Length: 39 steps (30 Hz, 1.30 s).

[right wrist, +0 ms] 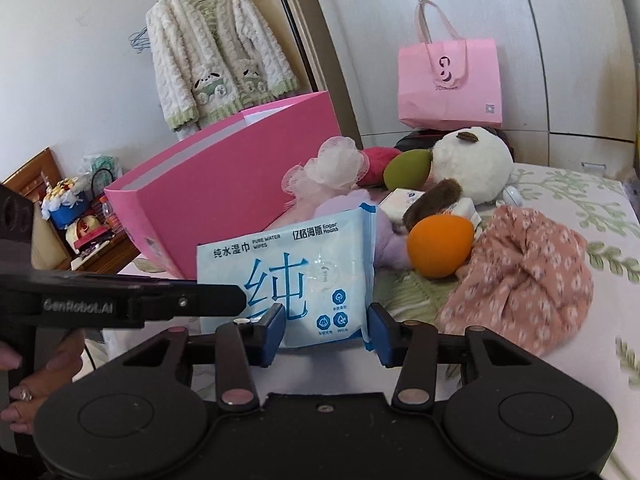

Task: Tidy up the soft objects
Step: 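Lift the wet-wipes pack with the right gripper and carry it over the pink box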

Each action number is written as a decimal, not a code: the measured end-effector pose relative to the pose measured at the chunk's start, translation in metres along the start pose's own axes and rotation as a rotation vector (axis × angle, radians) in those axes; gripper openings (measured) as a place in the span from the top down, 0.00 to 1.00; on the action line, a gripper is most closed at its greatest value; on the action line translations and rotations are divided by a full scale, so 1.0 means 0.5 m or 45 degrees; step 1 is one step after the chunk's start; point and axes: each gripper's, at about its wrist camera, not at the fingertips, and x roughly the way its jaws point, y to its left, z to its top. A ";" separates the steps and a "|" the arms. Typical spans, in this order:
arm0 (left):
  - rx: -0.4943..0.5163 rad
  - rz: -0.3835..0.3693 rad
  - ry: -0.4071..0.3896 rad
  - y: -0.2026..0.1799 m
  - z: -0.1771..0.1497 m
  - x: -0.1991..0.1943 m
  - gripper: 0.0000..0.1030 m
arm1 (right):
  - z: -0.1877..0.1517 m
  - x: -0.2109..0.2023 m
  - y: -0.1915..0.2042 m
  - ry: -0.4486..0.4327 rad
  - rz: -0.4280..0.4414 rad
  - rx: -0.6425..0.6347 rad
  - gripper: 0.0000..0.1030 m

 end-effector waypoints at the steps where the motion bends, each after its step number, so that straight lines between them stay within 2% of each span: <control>1: 0.005 -0.020 0.028 0.003 0.001 -0.005 0.73 | -0.003 -0.007 0.011 -0.001 -0.013 0.004 0.47; 7: -0.011 -0.092 0.150 0.007 -0.004 -0.030 0.73 | -0.010 -0.032 0.064 0.002 -0.111 0.044 0.37; 11: 0.017 -0.103 0.197 0.011 0.009 -0.068 0.73 | -0.009 -0.049 0.109 0.013 -0.125 0.028 0.32; 16: 0.095 -0.093 0.199 0.016 0.032 -0.141 0.73 | -0.004 -0.075 0.184 0.024 -0.095 -0.054 0.28; 23: 0.146 -0.070 0.209 0.035 0.033 -0.236 0.73 | 0.008 -0.089 0.286 0.074 -0.107 -0.154 0.28; 33: 0.127 -0.055 0.199 0.072 0.042 -0.331 0.73 | 0.052 -0.087 0.375 0.123 -0.044 -0.226 0.28; 39: 0.098 -0.083 0.151 0.098 0.086 -0.366 0.73 | 0.107 -0.077 0.407 0.104 -0.018 -0.268 0.28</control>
